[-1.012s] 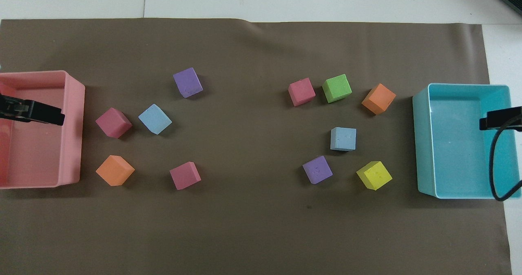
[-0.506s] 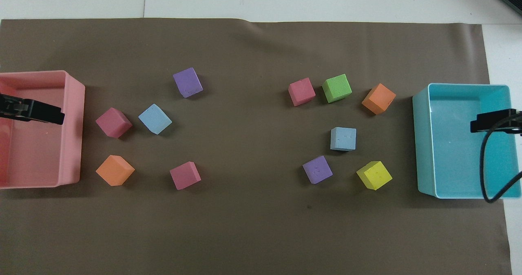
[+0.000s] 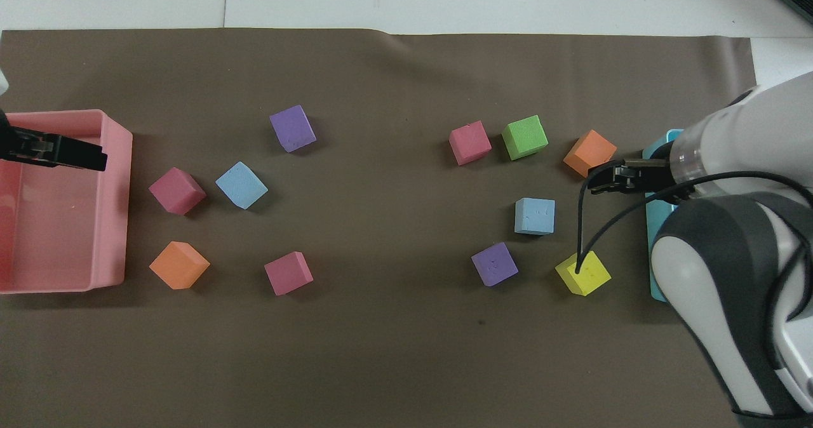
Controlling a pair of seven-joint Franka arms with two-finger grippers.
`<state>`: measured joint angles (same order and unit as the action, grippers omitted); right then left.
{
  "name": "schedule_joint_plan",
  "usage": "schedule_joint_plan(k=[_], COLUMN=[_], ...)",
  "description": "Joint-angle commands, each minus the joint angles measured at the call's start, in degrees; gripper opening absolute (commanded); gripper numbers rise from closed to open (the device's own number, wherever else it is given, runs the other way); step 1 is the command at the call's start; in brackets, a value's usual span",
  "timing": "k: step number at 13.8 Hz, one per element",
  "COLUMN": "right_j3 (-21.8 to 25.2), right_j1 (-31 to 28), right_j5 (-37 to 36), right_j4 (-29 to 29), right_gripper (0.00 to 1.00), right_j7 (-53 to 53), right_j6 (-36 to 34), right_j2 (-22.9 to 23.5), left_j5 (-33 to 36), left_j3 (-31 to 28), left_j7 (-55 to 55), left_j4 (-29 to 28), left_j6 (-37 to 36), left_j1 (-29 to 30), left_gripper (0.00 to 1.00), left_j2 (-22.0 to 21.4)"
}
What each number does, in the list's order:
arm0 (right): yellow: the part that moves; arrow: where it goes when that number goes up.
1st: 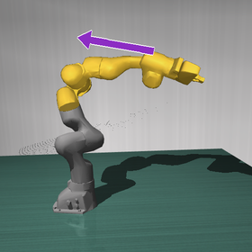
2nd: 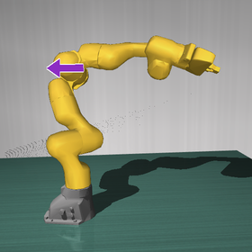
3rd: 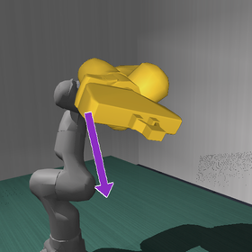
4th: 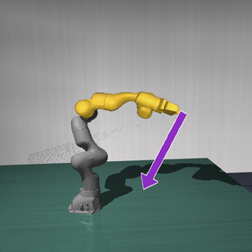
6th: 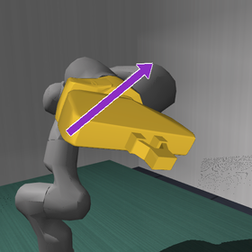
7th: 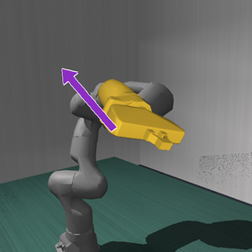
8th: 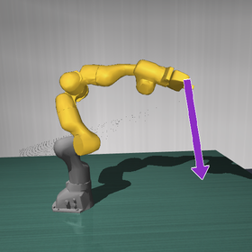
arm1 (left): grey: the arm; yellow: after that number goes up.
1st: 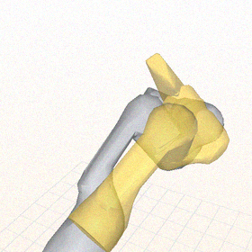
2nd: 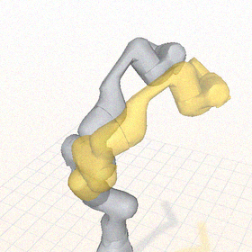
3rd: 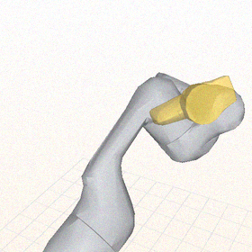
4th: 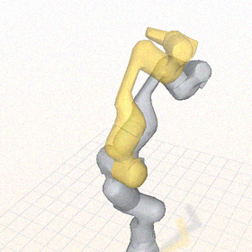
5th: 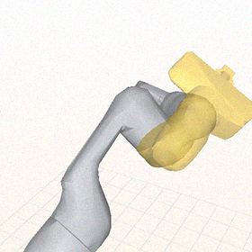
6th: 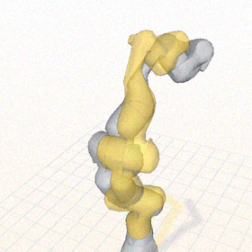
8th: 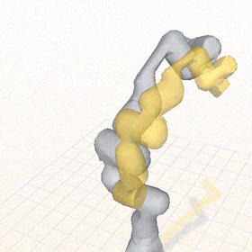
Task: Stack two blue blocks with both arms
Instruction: 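Reach the right gripper down and grasp the light blue cube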
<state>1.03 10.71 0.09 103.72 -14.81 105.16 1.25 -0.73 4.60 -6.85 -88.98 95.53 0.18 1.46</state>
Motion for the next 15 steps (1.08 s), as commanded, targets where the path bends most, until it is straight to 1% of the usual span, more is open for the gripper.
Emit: schedule_joint_plan(k=[1,4,7,8,10,12,14,15], right_j3=[0.0,0.0,-0.1,0.0,-0.1,-0.1,-0.1,-0.1], right_j1=[1.5,2.6,2.6,2.6,1.9,1.6,0.6,1.2], right_j5=[0.5,0.6,0.7,0.8,1.7,6.0,6.2,6.2], right_j4=[3.9,8.7,11.8,12.3,12.5,12.6,13.0,13.7], right_gripper=[1.00,1.00,1.00,1.00,1.00,1.00,1.00,1.00], right_j7=[-2.9,-6.4,-9.0,-9.0,-6.6,-3.8,-3.1,-1.4], right_j6=[4.7,10.7,12.2,13.8,14.2,14.5,14.9,16.2], right_j2=[0.9,1.7,2.7,3.3,3.6,3.7,4.9,5.9], left_j5=[0.6,0.5,0.2,0.2,0.1,0.0,-0.1,-0.1], left_j3=[-0.7,-0.7,-0.6,-0.6,-0.6,-0.4,-0.4,-0.4], left_j7=[-0.4,-0.4,-0.4,-0.4,-0.4,-0.5,-0.5,-0.5], left_j4=[0.6,0.7,0.3,0.2,0.0,0.0,-0.2,-0.6], left_j6=[2.9,3.3,2.6,2.3,2.2,2.3,1.6,0.9], left_j1=[-1.8,-1.8,-3.1,-3.2,-3.3,-3.3,-4.0,-4.6], left_gripper=[1.00,1.00,1.00,1.00,1.00,1.00,1.00,1.00], left_j2=[2.8,3.0,2.8,2.7,2.6,2.6,2.3,2.1])
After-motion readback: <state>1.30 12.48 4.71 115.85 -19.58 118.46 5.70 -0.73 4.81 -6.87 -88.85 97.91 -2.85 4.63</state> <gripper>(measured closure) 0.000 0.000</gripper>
